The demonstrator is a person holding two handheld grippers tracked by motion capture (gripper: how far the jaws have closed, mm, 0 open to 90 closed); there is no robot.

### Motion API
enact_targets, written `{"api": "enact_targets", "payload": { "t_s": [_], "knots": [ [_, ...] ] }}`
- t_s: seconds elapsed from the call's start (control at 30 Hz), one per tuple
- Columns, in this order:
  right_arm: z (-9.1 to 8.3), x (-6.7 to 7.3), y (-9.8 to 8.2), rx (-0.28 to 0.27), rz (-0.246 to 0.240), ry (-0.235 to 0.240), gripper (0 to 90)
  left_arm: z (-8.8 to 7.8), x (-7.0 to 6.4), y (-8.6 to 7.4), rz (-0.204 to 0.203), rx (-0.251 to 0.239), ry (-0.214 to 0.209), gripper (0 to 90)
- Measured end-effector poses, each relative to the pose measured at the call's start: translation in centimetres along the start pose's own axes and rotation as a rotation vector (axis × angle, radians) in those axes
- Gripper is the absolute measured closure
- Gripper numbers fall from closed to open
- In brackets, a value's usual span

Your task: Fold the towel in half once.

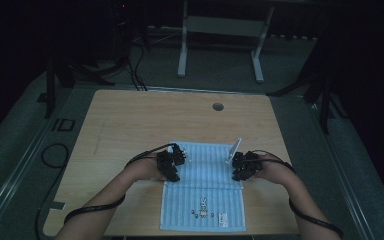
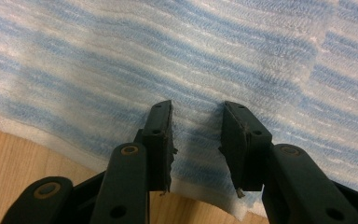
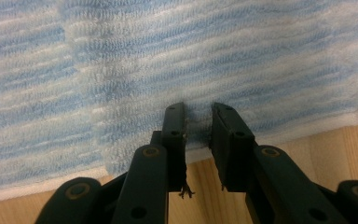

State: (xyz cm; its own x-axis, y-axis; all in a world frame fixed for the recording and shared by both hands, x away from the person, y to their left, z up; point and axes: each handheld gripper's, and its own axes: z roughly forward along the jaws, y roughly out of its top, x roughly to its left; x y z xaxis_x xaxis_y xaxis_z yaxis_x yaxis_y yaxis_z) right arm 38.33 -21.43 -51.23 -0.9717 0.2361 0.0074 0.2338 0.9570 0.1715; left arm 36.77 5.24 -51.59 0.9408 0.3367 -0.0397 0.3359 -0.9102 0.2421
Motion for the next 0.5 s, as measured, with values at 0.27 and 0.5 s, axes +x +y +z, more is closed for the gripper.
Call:
{"api": "enact_targets", "payload": {
  "t_s": [0.27,0.5],
  "knots": [
    [-0.1,0.4,0.2,0.023,-0.022,0.01,71.9,-0.4,0.2,0.0,-0.007,0.002,-0.02,62.4],
    [-2.7,-1.5,1.6,0.088,-0.113,-0.03,65.9,-3.3,2.2,0.4,-0.048,0.0,0.042,58.1]
  ]
}}
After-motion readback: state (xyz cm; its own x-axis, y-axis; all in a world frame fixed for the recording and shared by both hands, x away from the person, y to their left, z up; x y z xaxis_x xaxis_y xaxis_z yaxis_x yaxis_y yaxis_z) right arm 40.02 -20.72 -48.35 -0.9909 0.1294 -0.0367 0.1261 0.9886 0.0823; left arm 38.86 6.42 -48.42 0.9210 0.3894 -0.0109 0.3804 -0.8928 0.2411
